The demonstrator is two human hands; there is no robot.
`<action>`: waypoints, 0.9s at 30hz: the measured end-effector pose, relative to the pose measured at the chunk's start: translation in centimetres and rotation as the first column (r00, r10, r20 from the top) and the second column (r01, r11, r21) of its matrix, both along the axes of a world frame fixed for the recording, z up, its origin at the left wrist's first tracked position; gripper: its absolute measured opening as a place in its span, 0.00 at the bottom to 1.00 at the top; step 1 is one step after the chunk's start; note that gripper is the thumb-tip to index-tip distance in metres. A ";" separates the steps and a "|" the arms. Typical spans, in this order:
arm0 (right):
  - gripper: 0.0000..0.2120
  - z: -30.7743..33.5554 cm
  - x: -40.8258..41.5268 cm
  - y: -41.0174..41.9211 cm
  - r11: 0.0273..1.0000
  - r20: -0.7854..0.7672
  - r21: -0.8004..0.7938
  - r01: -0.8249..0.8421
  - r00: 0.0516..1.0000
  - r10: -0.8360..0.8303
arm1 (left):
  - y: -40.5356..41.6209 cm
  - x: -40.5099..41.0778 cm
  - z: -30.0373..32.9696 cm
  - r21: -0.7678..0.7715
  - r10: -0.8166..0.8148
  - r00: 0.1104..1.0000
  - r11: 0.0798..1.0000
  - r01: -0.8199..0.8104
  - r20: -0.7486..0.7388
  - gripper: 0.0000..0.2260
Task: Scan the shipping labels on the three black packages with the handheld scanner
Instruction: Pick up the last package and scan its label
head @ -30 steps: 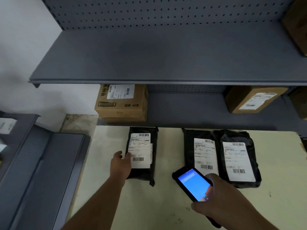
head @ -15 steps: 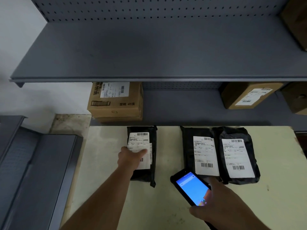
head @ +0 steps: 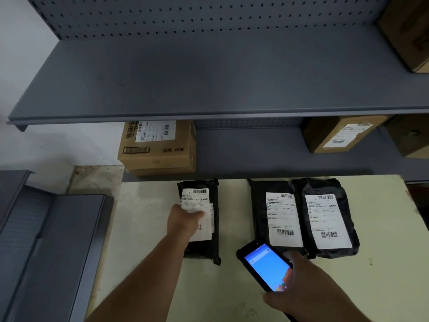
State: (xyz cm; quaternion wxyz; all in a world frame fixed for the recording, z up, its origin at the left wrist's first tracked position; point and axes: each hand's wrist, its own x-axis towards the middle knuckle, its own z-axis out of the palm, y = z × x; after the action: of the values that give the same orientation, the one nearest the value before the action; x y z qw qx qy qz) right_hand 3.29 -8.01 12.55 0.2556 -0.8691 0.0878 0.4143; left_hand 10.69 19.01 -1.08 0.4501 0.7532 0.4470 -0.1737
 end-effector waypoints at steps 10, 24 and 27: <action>0.35 0.5 0.0 -1.7 1.000 0.005 -0.010 -0.002 1.000 0.003 | 0.5 -1.1 -0.3 -0.375 0.250 0.968 0.901 -0.220 0.033 0.07; 0.36 0.7 -0.8 -4.4 0.999 -0.002 0.029 0.040 0.999 -0.040 | -2.1 -1.4 -0.1 -0.557 0.272 0.961 0.807 -0.197 0.055 0.16; 0.37 1.1 -0.9 -4.8 0.998 0.012 0.023 0.057 0.998 -0.057 | -2.7 -1.3 0.6 -0.556 0.276 0.961 0.803 -0.213 0.030 0.11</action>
State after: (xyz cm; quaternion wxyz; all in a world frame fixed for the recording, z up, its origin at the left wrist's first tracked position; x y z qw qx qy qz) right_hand 2.38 -12.85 13.64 0.2776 -0.8660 0.1061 0.4022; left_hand 9.35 16.28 -0.47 0.6889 0.5372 0.4467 -0.1933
